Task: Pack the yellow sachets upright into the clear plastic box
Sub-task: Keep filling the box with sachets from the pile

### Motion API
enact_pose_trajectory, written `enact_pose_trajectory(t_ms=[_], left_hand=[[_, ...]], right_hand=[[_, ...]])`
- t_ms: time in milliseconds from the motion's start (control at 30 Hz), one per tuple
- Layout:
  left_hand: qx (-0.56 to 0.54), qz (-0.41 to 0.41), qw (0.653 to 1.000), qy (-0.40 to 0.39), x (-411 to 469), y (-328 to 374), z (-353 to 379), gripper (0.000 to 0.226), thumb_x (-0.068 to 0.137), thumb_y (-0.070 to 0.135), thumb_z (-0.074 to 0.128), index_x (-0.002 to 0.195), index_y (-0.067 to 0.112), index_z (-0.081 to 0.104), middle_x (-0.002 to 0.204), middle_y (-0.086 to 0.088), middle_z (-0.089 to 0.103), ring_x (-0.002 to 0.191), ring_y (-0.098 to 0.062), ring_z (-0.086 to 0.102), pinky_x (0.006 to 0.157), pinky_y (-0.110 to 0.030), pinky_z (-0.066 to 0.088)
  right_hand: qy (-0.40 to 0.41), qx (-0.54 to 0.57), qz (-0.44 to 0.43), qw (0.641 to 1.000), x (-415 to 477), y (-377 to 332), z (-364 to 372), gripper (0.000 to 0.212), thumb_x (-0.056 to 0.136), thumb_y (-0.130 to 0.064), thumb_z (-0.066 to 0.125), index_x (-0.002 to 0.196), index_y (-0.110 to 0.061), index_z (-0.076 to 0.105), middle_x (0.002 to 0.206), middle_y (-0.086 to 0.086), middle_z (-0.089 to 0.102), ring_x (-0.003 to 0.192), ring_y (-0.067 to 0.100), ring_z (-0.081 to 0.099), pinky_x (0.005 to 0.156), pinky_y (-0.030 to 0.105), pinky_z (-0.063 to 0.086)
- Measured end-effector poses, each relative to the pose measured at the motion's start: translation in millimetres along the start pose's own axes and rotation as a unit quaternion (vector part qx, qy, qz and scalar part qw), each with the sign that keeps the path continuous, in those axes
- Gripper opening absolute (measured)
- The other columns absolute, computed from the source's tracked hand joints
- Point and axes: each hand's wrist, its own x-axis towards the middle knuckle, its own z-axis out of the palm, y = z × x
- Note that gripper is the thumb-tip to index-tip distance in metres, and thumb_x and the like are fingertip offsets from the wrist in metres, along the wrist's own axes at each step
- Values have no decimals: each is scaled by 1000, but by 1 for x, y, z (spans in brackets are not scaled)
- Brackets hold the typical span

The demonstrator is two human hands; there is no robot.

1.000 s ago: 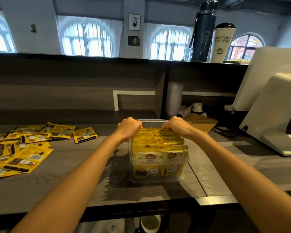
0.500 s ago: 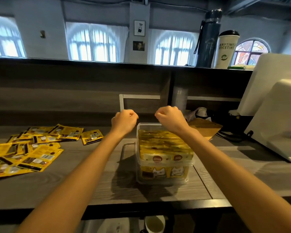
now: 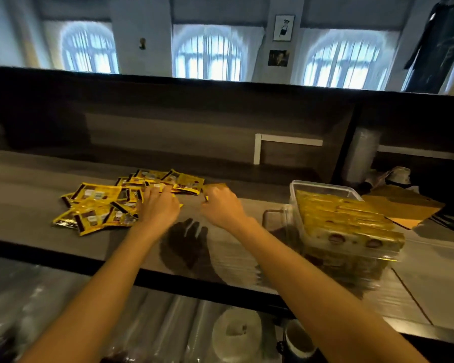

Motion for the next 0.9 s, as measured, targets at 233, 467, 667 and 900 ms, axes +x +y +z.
enact_pose_trajectory(t_ms=[233, 467, 667, 900], left_hand=[[59, -72, 990, -103, 1, -62, 20, 53, 101, 37, 19, 149, 15, 15, 158, -16, 2, 146, -34, -2, 119, -46, 2], [52, 38, 985, -158, 5, -56, 15, 48, 99, 21, 24, 147, 24, 25, 158, -4, 15, 145, -24, 17, 117, -42, 16], [-78, 63, 979, -175, 4, -42, 21, 51, 92, 15, 46, 142, 13, 35, 154, -7, 24, 144, -24, 19, 117, -41, 23], [74, 133, 977, -150, 0, -18, 15, 47, 95, 27, 50, 137, 9, 41, 145, -14, 40, 133, -29, 38, 103, -39, 36]], right_hand=[[-126, -24, -79, 989, 13, -21, 53, 49, 91, -8, 43, 140, -7, 36, 151, 14, 32, 141, 32, 24, 112, 48, 31], [-157, -7, -104, 982, 23, -12, 59, 56, 93, -8, 39, 147, -15, 25, 155, 9, 26, 147, 26, 14, 118, 43, 20], [-156, -95, -68, 981, 19, 9, 46, 48, 97, -34, 37, 141, -13, 35, 147, 14, 39, 134, 36, 35, 108, 45, 32], [-168, -145, -22, 975, 10, 42, 25, 67, 90, -58, 43, 138, -11, 38, 141, 14, 45, 132, 31, 37, 101, 43, 39]])
